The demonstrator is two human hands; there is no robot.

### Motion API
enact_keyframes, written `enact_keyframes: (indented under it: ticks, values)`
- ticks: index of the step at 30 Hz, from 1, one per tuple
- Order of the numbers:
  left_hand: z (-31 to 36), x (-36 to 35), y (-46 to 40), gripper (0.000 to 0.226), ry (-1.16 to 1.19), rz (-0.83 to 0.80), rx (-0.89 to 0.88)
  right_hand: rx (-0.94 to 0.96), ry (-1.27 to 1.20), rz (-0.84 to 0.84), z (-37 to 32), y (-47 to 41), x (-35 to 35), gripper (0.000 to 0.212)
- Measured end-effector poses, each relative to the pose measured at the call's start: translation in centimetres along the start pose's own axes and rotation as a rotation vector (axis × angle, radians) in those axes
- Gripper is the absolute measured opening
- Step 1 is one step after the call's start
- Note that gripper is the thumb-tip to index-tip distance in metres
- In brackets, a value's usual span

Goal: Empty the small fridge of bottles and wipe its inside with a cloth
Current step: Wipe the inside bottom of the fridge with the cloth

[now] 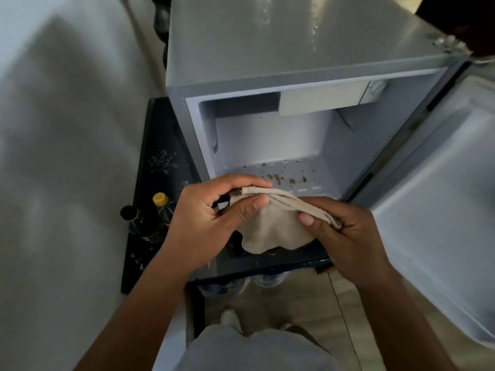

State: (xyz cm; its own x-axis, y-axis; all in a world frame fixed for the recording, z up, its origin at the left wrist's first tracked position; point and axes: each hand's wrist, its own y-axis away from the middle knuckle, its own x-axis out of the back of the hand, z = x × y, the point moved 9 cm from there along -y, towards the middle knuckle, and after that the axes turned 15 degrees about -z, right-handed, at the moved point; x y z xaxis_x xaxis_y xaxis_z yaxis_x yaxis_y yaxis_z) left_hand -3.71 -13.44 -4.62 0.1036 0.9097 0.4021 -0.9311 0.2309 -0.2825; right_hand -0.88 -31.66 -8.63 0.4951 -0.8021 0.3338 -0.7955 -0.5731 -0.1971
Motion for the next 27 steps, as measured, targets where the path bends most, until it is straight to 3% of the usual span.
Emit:
enact_keyframes:
  ticks: [6,11,14,19,21,24,27]
  values:
    - [-0.3,2.3,-2.5,0.014,0.011,-0.062,-0.078,0.056,-0.117,0.097,-1.0,-1.5,-0.6,0.027]
    - [0.7,2.7,-4.7,0.017,-0.056,-0.146,-0.121,0.058,-0.107,0.07,-1.1,-3.1,0.6,0.024]
    - [2.8,2.6,-6.2,0.02,-0.244,-0.244,-0.149,0.05,-0.092,0.081,-0.8,-4.2,2.3,0.021]
    - [6.2,5.1,-8.8,0.033,-0.65,-0.216,-0.351,-0.058,-0.092,0.017,3.7,-6.0,3.2,0.019]
    - [5.3,5.7,-10.3,0.048,-0.85,-0.276,-0.284,-0.157,-0.067,-0.016,7.8,-6.6,3.2,0.018]
    - [2.0,6.7,-12.5,0.071,-1.15,-0.378,-0.042,-0.302,-0.089,0.0,14.5,-7.2,3.2,0.026]
    - [-0.6,7.2,-13.4,0.077,-1.171,-0.443,0.136,-0.427,-0.026,0.024,19.2,-8.6,2.8,0.02]
